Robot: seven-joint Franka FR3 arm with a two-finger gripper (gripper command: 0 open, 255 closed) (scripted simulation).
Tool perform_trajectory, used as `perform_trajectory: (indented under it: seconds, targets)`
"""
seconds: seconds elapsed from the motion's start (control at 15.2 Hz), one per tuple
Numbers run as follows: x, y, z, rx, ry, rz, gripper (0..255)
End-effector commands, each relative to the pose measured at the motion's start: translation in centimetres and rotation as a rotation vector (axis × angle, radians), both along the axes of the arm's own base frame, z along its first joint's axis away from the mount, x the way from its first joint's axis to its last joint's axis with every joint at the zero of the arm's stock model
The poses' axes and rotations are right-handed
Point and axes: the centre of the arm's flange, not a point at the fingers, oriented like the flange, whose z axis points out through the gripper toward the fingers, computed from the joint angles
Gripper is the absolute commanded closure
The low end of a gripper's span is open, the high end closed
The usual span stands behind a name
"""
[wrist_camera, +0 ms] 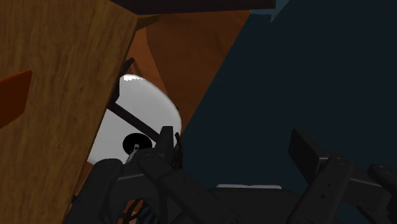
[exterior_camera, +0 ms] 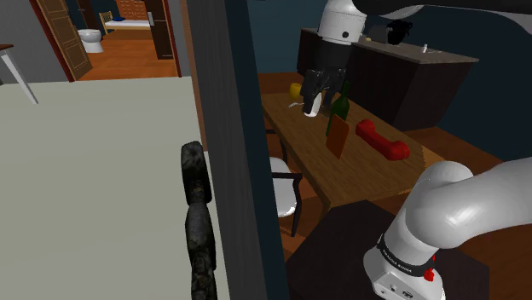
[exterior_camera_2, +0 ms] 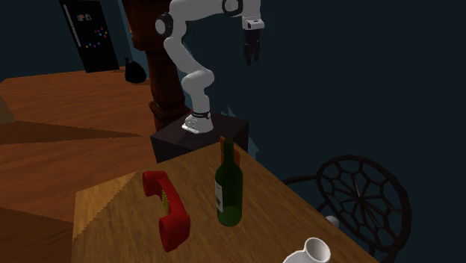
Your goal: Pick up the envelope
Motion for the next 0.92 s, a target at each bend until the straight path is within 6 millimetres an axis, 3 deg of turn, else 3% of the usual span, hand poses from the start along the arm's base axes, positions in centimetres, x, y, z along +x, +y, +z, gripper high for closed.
perform_trajectory:
  seconds: [0.0, 0.86]
  targets:
    - [0.0, 0.0, 0.0, 0.000, 0.000, 0.000, 0]
    - [6.8, -13.5, -7.2, -0.034, 0.034, -0.153, 0]
